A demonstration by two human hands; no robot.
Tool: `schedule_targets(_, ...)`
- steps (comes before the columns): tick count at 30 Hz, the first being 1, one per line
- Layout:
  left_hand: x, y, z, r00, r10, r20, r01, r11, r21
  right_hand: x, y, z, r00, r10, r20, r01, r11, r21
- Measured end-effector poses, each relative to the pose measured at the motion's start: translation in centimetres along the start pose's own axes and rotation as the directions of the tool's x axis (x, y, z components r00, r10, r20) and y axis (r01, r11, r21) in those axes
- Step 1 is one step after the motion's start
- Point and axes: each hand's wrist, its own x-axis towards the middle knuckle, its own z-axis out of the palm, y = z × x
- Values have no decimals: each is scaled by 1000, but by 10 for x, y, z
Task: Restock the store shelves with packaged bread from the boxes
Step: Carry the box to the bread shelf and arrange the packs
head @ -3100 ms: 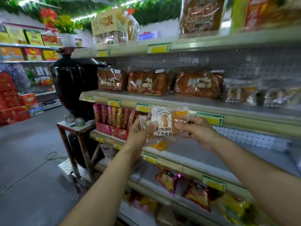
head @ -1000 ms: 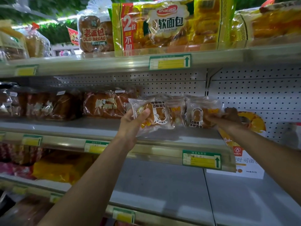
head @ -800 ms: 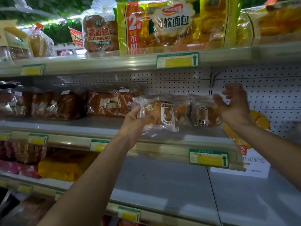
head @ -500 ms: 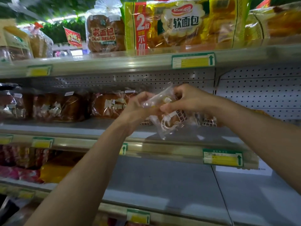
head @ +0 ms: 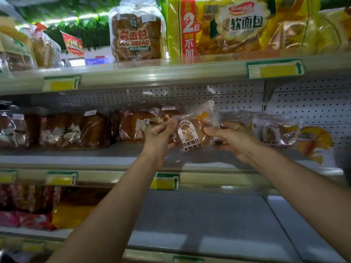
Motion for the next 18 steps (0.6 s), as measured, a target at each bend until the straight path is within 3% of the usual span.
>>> schedule_targets(6, 21, 0, -3, 999, 22, 39, -29, 981, 193, 10, 7, 5, 976, -113, -188, 64, 967, -249)
schedule_targets(10, 35, -5, 2, 994, -103, 28, 95, 975, 199, 23, 18, 6, 954, -106, -280, 45, 975, -217)
schedule_targets(12, 39, -8, 4, 986, -160, 40, 155, 982, 111, 32, 23, 7, 934, -103, -341, 20, 971, -239)
schedule_targets(14, 47, -13, 6, 987, -156, 45, 153, 986, 63, 40, 28, 6, 919, -70, -388, -24, 972, -234)
schedule_targets(18, 52, -16, 6, 991, -128, 30, 122, 980, 157, 41, 27, 8, 924, -36, -381, -71, 962, -263)
